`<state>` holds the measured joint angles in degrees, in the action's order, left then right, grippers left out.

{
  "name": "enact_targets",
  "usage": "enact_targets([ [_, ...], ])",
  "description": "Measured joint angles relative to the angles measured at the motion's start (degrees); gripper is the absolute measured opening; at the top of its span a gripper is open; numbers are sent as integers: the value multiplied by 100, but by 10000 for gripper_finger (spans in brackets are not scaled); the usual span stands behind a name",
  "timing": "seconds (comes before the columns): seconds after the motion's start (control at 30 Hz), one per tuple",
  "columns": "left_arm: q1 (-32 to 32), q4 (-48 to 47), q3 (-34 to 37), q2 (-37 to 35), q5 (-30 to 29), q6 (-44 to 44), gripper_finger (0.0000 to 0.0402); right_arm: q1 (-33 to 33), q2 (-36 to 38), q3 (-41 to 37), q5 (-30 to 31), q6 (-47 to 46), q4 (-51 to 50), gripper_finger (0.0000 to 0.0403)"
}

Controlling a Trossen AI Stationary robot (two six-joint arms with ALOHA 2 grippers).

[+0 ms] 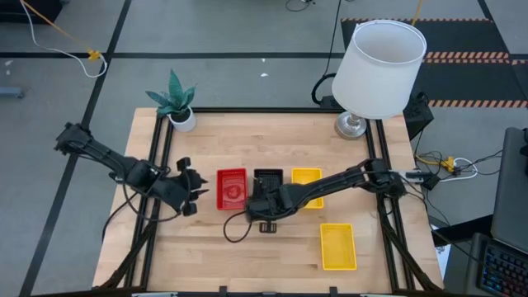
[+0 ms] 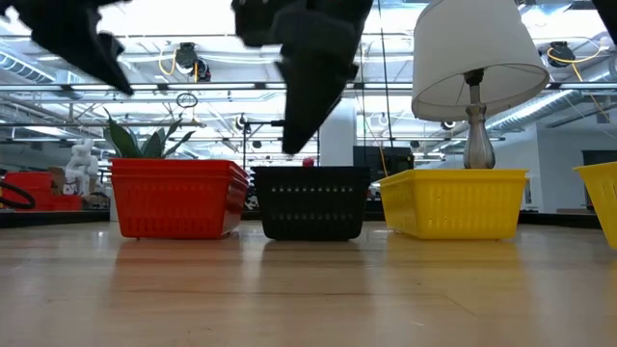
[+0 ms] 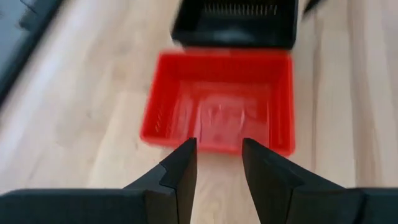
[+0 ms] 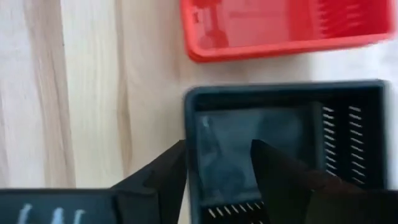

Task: Stack baskets by color
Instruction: Adjust the red bin

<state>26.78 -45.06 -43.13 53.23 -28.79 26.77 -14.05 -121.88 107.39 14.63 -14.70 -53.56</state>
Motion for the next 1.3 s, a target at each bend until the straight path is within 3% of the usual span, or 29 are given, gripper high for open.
enact_targets([
  [0.33, -681, 218, 1016, 2, 306, 37, 131, -387, 836, 0, 65, 566, -419, 189],
  [0.6, -1291, 1249, 1649, 2, 305, -325, 120, -963, 1827, -618, 1265, 1037, -494, 190],
  [0.73, -1572, 1502, 1738, 2, 303, -515, 86, -1158, 2594, -1411, 1550, 1096, 168, 190],
  [1.03, -1937, 1834, 1750, 260, 378, -837, 7, -1232, 4196, -3003, 1561, 1490, 2189, 190],
  [1.3, -2223, 2270, 1752, 882, 451, -1148, 19, -1232, 4793, -3466, 1563, 1607, 2764, 190],
])
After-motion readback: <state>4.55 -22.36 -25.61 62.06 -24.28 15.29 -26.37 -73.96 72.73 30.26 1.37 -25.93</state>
